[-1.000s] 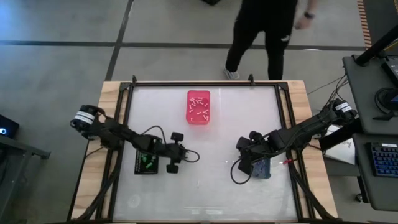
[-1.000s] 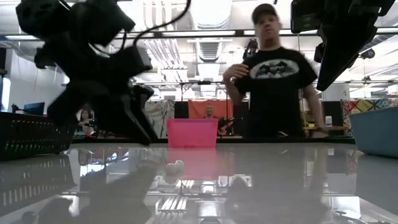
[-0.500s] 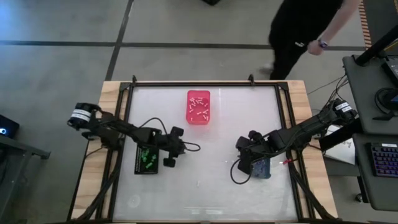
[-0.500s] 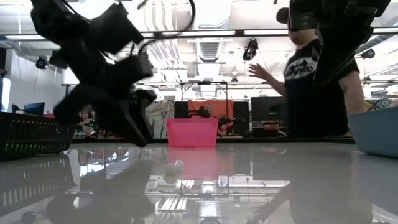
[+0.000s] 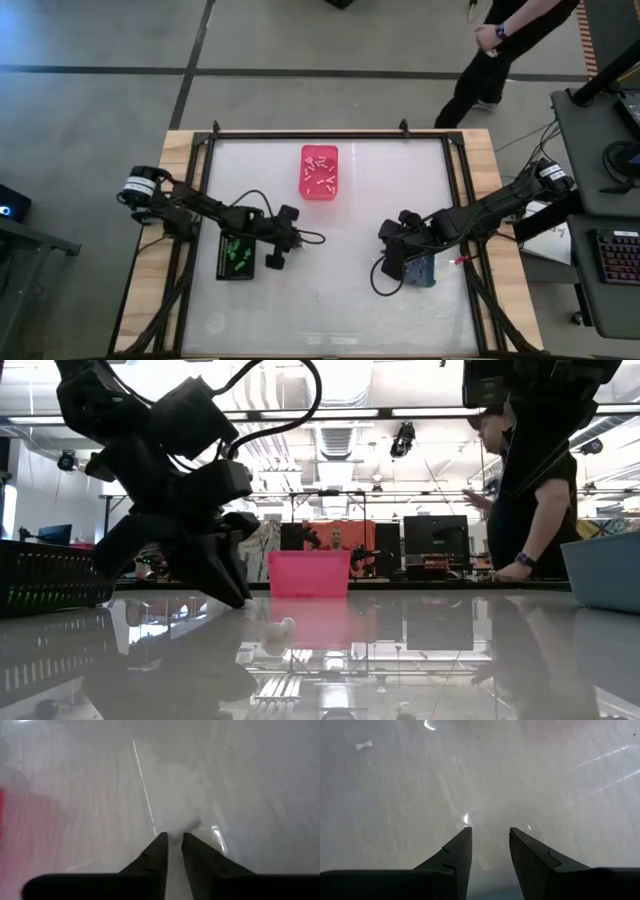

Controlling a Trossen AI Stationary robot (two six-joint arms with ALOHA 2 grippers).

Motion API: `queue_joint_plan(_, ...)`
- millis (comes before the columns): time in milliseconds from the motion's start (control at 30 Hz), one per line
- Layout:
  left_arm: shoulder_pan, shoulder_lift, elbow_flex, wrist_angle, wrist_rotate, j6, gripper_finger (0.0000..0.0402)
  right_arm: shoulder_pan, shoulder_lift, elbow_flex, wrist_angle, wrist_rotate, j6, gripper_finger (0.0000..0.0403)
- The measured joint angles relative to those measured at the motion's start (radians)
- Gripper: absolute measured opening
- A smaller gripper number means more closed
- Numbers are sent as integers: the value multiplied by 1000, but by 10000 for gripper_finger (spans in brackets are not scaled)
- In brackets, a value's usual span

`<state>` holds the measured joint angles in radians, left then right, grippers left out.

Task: Sort Halloween decoration
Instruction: Put the bone toy into the red bin

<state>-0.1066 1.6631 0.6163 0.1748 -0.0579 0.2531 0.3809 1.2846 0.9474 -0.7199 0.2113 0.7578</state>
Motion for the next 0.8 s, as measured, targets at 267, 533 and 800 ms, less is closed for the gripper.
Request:
queue_joint_plan(267,-1,3,14,-9,3,-33,9,0,0,0,4,0,0,123)
queue_joint_plan(533,-2,-5,13,2,-3,-122,1,0,0,0,26,0,1,123)
queue_joint_plan(800,-2,-27,10,80,-6,-200,0,0,0,0,51,3,0,123)
